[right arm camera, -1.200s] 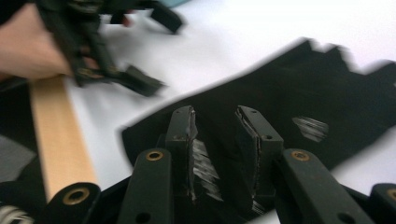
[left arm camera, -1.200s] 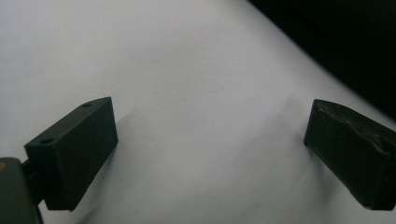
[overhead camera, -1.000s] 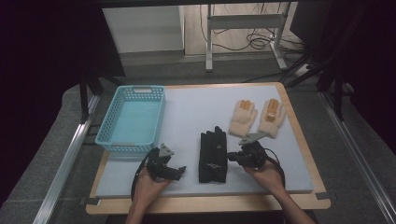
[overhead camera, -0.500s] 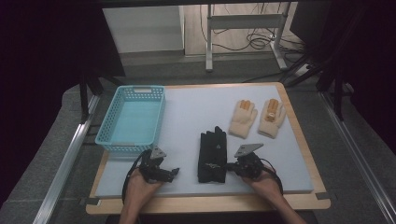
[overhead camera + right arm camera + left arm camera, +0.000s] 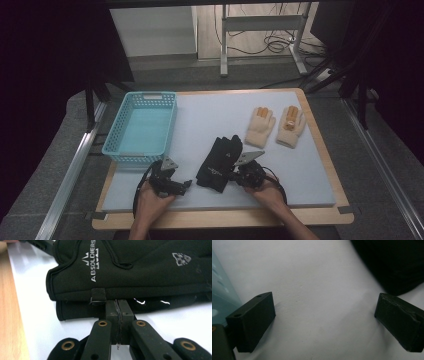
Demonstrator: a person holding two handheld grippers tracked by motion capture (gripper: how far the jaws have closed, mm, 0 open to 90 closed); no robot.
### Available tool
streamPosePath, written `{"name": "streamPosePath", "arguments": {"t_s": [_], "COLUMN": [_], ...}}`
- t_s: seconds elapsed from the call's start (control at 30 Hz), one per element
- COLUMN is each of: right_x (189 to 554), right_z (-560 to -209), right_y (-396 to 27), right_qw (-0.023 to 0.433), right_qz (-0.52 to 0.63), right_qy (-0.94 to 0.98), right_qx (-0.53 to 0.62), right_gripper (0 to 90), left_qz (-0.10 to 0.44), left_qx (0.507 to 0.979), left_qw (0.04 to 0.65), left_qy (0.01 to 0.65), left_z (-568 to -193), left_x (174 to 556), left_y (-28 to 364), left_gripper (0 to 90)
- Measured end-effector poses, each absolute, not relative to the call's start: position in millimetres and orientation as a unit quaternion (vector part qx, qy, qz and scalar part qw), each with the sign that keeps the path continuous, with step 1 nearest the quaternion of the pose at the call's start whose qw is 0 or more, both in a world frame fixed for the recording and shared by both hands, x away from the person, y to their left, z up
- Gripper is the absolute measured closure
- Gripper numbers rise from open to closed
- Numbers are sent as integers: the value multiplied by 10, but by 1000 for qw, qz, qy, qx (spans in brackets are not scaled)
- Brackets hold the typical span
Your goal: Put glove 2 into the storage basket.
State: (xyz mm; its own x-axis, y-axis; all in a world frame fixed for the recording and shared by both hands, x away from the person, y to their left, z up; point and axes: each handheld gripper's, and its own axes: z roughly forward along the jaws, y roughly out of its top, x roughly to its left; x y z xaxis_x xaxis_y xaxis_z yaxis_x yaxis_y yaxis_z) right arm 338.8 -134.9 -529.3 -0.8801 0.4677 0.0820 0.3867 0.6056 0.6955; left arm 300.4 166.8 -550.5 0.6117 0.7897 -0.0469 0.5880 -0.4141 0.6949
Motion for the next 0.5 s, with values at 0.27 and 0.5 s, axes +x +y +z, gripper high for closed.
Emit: {"name": "streamPosePath", "arguments": {"t_s": [0.27,0.5], "right_x": [3482,3456], "right_z": [-5318,-5303], "right_y": [-1127,-1156], "right_qw": [62,65], "right_qz": [381,383], "right_qy": [892,892], "right_qx": [237,233], "right_gripper": [864,775], "left_qz": [146,146], "left_qx": [828,828], "left_qw": [347,347], "left_qy": [416,416], "left_z": [-5507,-5508], "left_x": [3004,3004], "left_y": [1669,1670], "left_gripper": [34,34]}}
